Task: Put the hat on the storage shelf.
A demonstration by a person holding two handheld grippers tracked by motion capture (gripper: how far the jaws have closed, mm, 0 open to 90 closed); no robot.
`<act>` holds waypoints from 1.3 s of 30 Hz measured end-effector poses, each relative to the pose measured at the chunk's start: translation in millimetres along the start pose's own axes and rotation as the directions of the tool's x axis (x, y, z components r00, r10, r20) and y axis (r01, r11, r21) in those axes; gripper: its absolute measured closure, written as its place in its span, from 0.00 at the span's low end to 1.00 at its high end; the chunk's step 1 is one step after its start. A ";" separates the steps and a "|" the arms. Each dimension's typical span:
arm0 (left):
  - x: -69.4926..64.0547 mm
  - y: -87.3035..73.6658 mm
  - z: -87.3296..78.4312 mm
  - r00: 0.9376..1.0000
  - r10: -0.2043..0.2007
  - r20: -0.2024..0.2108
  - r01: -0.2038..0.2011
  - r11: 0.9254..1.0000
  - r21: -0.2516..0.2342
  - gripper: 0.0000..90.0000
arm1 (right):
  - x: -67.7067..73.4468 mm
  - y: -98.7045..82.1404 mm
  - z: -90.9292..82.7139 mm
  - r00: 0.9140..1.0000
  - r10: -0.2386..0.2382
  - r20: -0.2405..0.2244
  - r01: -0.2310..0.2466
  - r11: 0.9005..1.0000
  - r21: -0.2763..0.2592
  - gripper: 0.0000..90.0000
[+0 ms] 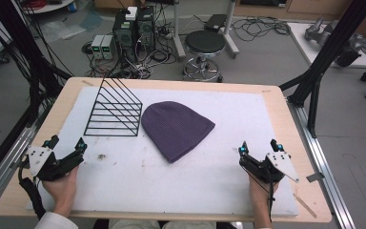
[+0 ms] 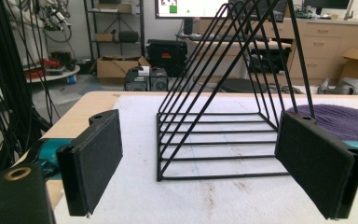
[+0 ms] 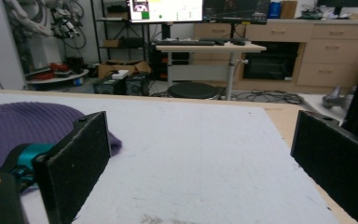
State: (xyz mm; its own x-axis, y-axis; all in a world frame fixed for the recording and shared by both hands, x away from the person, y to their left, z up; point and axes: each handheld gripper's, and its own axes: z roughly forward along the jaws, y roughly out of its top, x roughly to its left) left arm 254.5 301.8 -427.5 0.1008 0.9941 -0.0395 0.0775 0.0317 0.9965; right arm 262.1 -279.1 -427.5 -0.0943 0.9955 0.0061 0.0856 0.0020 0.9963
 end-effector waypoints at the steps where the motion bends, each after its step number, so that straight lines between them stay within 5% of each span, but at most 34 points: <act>1: 0.0 0.0 0.0 1.000 0.000 0.000 0.000 1.000 0.000 0.17 | 0.9 1.5 0.2 1.000 0.002 -0.007 -0.002 1.000 0.001 0.05; 10: -2.7 -1.2 -1.2 1.000 0.002 0.026 -0.003 1.000 0.010 0.17 | 13.0 26.5 6.5 0.996 -0.043 -0.084 0.043 0.999 -0.005 0.04; 18: -2.5 -1.3 -4.9 1.000 -0.004 0.020 0.004 1.000 0.014 0.17 | 15.7 62.3 35.8 0.982 -0.061 -0.180 0.071 0.996 0.047 0.05; 26: -1.4 -2.1 -3.7 1.000 -0.012 0.020 0.012 1.000 0.019 0.17 | 24.4 83.9 58.4 0.972 -0.093 -0.217 0.110 0.992 0.067 0.05; 30: -0.8 -2.1 -3.2 1.000 -0.013 0.006 0.012 1.000 0.017 0.17 | 26.4 94.5 70.9 0.964 -0.051 -0.261 0.075 0.994 0.082 0.05; 39: 1.2 -1.9 -4.1 1.000 -0.007 -0.008 0.007 1.000 0.013 0.17 | 49.7 123.2 105.8 0.946 -0.071 -0.315 0.115 0.985 0.125 0.05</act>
State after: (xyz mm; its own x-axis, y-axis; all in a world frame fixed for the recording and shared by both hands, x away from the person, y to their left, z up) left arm 250.4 303.4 -429.1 0.0922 0.9947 -0.0461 0.0910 0.0377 0.9951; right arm 372.9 -219.4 -313.5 -0.4077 0.9123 -0.0379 0.1970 0.1285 0.9719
